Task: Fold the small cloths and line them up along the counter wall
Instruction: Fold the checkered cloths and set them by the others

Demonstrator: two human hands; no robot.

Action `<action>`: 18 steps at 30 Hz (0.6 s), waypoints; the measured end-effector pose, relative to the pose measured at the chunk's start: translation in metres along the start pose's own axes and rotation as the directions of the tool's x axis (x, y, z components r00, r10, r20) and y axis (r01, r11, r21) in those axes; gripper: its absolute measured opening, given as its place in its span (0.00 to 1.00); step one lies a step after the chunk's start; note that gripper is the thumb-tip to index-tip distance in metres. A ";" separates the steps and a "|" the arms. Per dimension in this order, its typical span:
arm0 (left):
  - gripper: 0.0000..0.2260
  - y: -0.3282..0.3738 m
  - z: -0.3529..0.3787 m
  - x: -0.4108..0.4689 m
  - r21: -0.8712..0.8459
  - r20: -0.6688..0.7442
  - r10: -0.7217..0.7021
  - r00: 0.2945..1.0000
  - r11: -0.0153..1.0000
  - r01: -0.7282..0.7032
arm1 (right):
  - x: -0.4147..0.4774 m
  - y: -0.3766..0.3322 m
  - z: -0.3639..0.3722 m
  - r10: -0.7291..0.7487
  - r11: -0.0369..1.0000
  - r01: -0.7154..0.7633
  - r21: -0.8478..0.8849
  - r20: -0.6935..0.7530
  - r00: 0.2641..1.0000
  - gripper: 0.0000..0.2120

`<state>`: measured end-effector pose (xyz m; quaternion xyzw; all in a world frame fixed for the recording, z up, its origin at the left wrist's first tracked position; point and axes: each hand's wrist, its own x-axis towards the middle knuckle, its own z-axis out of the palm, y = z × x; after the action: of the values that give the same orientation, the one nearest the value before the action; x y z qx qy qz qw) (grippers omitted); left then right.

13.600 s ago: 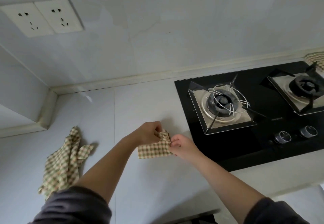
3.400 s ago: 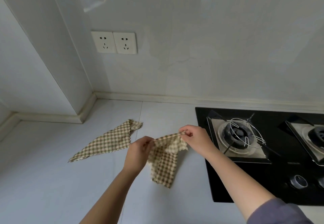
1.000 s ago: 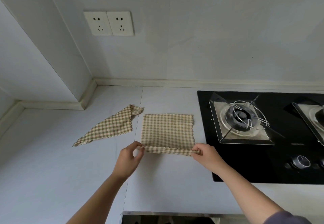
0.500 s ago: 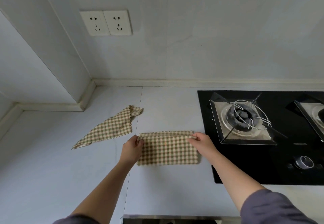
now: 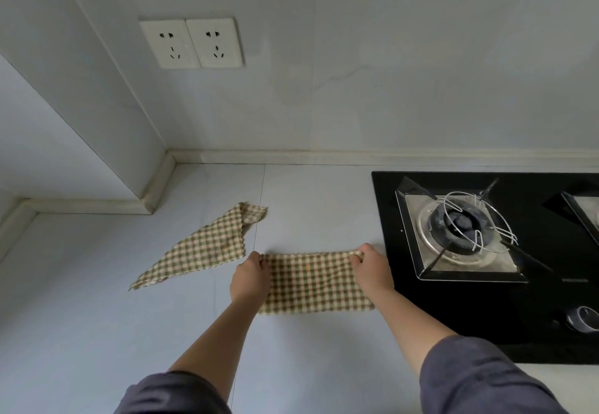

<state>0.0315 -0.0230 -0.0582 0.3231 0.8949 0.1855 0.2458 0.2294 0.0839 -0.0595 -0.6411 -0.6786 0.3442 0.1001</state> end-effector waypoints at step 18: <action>0.28 -0.020 0.053 -0.021 0.420 0.187 0.499 0.846 0.738 -0.528 | -0.032 0.024 0.050 -0.415 0.694 0.463 -0.551 0.218 0.883 0.33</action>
<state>0.0656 -0.0420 -0.1041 0.6110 0.7806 0.0208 0.1299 0.2244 0.0355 -0.1011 -0.4453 -0.8875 0.1073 -0.0502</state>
